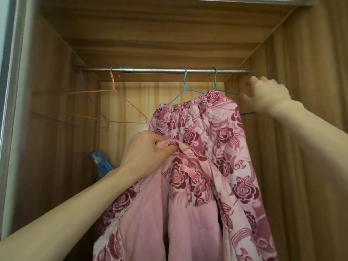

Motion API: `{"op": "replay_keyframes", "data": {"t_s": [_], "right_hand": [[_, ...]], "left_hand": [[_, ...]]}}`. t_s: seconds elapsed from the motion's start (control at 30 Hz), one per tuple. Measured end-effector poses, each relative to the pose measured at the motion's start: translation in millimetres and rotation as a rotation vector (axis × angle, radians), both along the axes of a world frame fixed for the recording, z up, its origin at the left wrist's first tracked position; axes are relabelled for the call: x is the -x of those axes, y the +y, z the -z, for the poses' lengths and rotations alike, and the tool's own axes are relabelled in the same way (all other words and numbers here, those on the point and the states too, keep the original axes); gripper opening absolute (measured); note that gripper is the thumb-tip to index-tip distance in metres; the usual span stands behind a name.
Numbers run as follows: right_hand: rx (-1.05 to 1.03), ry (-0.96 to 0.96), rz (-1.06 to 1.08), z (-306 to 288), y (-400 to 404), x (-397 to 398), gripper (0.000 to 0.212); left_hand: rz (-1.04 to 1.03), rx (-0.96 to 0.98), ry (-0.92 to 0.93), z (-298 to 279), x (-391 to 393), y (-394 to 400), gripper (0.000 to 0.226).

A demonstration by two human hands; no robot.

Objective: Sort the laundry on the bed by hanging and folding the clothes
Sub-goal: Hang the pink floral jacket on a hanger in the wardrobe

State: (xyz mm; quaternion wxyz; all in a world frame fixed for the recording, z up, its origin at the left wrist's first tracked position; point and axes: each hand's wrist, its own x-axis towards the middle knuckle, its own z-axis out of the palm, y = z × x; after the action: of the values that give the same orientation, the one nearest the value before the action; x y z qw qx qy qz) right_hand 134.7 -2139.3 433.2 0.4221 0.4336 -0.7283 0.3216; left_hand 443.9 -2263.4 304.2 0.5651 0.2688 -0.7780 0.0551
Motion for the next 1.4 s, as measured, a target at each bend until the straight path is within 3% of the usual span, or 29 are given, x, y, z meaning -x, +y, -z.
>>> {"op": "replay_keyframes", "data": {"t_s": [0.2,0.33,0.6,0.87,0.97,1.2,1.4], "right_hand": [[-0.095,-0.169,-0.086,-7.4,-16.4,8.8,0.034],[0.025,-0.219,-0.164,-13.2,-24.1,9.6,0.024],[0.241,-0.254,-0.276,-8.0,-17.6,-0.6,0.032],[0.516,-0.180,-0.458,79.5,6.2,-11.6,0.028],[0.651,-0.257,-0.522,133.0,24.3,-17.0,0.023],[0.576,-0.625,-0.712,167.4,38.8,-29.0,0.035],[0.545,-0.527,-0.766,198.6,60.3,-48.5,0.050]], "left_hand": [[-0.006,0.023,-0.060,-24.4,12.9,10.4,0.062],[-0.053,0.038,-0.103,-34.0,17.3,14.6,0.064],[-0.043,0.017,-0.096,-31.2,11.9,20.6,0.065],[-0.005,0.056,0.027,-11.3,8.4,29.7,0.063],[0.044,0.064,0.045,-4.4,6.5,30.5,0.063],[0.126,0.065,0.020,0.9,2.8,34.2,0.055],[0.105,0.106,-0.010,11.3,-11.2,43.1,0.060]]}}
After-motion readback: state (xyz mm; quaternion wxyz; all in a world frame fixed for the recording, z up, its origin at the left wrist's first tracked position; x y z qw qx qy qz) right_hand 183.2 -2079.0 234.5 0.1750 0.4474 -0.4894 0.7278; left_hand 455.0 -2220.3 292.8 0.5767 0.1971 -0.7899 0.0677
